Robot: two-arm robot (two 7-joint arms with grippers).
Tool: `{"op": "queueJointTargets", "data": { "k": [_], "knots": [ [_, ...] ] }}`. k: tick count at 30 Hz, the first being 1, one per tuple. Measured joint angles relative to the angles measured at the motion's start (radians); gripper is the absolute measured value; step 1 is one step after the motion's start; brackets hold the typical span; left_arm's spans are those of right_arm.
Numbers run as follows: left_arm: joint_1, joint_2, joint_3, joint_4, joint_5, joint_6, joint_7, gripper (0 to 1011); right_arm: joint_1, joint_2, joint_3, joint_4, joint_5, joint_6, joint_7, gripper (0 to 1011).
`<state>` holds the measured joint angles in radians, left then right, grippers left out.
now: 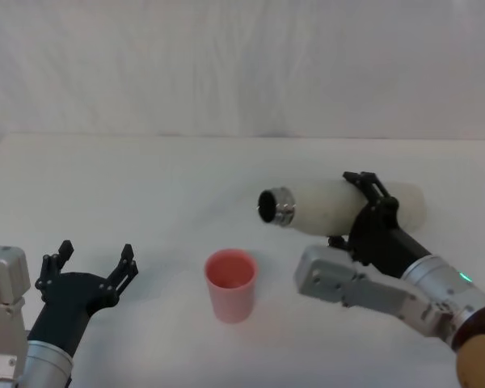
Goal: Grasp the thermos with one hand and pour water into the cup lid.
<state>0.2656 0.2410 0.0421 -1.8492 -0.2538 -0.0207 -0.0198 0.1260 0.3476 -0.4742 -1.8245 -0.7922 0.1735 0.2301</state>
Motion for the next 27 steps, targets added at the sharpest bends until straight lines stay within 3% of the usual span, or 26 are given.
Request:
{"op": "queueJointTargets", "data": {
  "k": [8, 14, 22, 27],
  "knots": [
    [0.000, 0.000, 0.000, 0.000, 0.000, 0.000, 0.000, 1001, -0.045, -0.037, 0.086, 0.012, 0.160, -0.042, -0.018, 960],
    [0.000, 0.000, 0.000, 0.000, 0.000, 0.000, 0.000, 1001, -0.064, -0.090, 0.165, 0.044, 0.345, -0.078, -0.011, 960],
    [0.000, 0.000, 0.000, 0.000, 0.000, 0.000, 0.000, 1001, -0.051, -0.138, 0.203, 0.092, 0.505, -0.101, 0.018, 960],
    [0.000, 0.000, 0.000, 0.000, 0.000, 0.000, 0.000, 1001, -0.030, -0.180, 0.225, 0.137, 0.648, -0.113, 0.056, 960]
  ]
}}
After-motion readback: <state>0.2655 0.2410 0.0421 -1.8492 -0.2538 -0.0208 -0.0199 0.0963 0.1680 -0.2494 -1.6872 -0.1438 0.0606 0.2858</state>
